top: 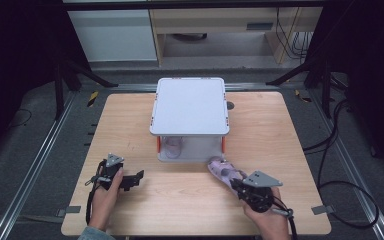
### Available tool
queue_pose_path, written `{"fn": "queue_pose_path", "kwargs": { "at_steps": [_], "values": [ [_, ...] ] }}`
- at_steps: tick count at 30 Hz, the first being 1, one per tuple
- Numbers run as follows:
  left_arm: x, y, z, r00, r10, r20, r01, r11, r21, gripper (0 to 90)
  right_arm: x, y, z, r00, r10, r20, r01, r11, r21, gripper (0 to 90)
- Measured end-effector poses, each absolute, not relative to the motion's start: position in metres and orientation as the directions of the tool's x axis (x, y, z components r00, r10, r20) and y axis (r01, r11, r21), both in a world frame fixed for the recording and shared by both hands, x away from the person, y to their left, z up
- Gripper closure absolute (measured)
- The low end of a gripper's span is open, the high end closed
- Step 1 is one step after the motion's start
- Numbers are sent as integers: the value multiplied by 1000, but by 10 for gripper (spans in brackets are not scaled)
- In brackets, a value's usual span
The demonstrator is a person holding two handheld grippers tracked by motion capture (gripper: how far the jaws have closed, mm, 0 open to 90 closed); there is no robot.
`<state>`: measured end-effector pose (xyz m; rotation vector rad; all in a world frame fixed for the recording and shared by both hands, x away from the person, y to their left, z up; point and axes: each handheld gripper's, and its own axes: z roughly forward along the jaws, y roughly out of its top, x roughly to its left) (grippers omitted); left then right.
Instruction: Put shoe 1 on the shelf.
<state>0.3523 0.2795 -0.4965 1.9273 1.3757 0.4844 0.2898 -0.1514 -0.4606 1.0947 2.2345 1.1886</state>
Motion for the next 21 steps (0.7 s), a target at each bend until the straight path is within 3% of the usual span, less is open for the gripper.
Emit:
{"fn": "queue_pose_path", "kwargs": {
  "at_steps": [10, 21],
  "values": [
    [353, 280, -497, 363, 926, -108, 662, -175, 729, 91, 287, -78, -465, -714, 699, 26, 429, 409, 805, 856],
    [353, 278, -498, 368, 924, -107, 663, -179, 727, 91, 277, -54, -471, -750, 661, 32, 432, 451, 781, 852]
  ]
}}
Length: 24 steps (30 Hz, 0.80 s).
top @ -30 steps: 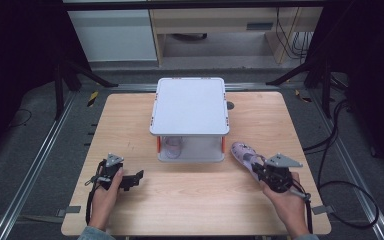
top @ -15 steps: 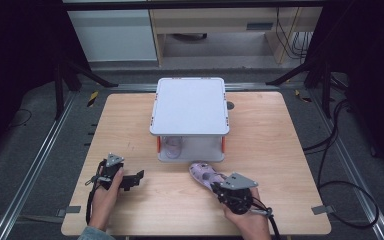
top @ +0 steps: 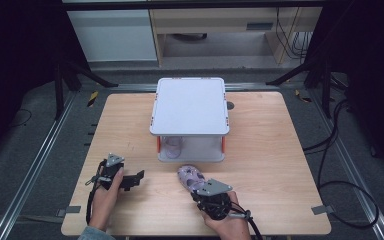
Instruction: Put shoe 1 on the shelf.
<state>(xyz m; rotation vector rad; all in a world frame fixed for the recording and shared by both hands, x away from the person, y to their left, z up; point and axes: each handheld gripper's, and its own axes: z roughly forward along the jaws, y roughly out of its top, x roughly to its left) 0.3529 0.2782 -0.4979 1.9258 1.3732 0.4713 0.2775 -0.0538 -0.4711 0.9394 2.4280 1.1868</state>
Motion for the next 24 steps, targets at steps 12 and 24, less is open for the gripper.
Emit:
{"fn": "queue_pose_path", "kwargs": {
  "at_steps": [12, 24],
  "values": [
    [353, 278, -498, 368, 924, -104, 663, -182, 726, 92, 276, -54, -469, -759, 649, 61, 452, 456, 767, 628],
    [352, 279, -496, 366, 925, -104, 662, -180, 727, 93, 279, -73, -449, -776, 624, 97, 443, 428, 788, 495]
  ]
}}
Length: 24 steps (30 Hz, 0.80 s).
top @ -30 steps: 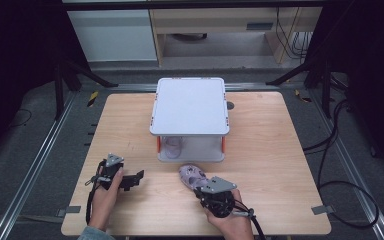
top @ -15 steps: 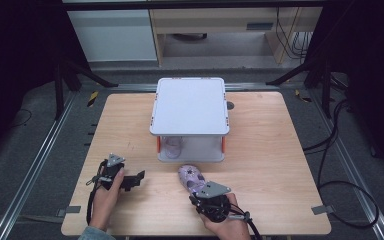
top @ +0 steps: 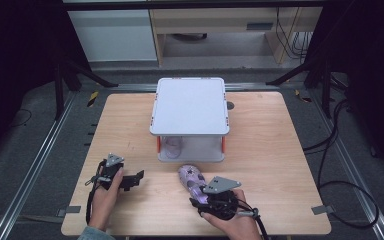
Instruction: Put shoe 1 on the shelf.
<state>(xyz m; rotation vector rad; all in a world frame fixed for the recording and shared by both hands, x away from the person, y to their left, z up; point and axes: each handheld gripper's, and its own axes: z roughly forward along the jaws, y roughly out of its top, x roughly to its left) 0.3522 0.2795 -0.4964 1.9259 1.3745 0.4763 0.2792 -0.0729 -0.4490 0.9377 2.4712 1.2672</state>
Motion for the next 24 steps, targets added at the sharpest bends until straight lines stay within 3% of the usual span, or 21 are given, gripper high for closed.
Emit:
{"fn": "queue_pose_path", "kwargs": {
  "at_steps": [9, 18, 24],
  "values": [
    [352, 279, -497, 368, 924, -102, 663, -184, 726, 93, 296, -92, -451, -753, 654, 70, 446, 429, 785, 636],
    [353, 280, -497, 369, 924, -102, 664, -186, 724, 93, 303, -93, -463, -738, 670, 81, 464, 417, 781, 669],
    [353, 280, -497, 368, 924, -102, 663, -184, 725, 93, 302, -93, -461, -739, 671, 60, 454, 430, 780, 645]
  ]
}}
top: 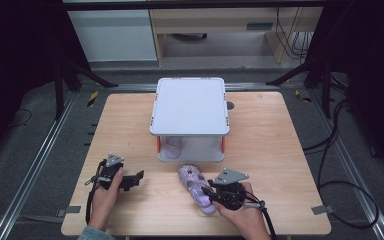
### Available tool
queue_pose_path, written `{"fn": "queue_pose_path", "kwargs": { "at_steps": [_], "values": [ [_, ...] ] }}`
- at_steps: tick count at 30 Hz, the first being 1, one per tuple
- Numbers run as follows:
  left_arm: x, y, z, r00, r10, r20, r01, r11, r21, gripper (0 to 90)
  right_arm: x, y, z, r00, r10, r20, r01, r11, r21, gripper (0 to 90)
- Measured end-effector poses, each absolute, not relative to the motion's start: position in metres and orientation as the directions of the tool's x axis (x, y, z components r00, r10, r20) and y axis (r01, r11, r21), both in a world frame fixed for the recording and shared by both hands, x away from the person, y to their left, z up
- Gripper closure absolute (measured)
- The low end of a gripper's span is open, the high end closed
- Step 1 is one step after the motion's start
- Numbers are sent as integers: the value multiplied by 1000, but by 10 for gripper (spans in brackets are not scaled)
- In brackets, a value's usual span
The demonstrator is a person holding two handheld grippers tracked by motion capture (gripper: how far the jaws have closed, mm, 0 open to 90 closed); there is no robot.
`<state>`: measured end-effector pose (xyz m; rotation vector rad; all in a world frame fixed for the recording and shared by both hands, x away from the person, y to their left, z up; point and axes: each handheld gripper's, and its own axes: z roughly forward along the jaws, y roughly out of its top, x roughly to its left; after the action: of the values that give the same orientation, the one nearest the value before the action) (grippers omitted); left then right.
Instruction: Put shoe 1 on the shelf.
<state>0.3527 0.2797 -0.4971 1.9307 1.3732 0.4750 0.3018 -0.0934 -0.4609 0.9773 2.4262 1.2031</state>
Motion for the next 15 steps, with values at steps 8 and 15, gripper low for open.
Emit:
{"fn": "queue_pose_path", "kwargs": {
  "at_steps": [8, 15],
  "values": [
    [353, 279, -498, 370, 924, -101, 663, -187, 725, 93, 304, -96, -470, -732, 677, 72, 477, 434, 764, 635],
    [353, 279, -498, 373, 923, -98, 664, -191, 723, 93, 306, -93, -476, -721, 689, 77, 495, 434, 753, 692]
  ]
}}
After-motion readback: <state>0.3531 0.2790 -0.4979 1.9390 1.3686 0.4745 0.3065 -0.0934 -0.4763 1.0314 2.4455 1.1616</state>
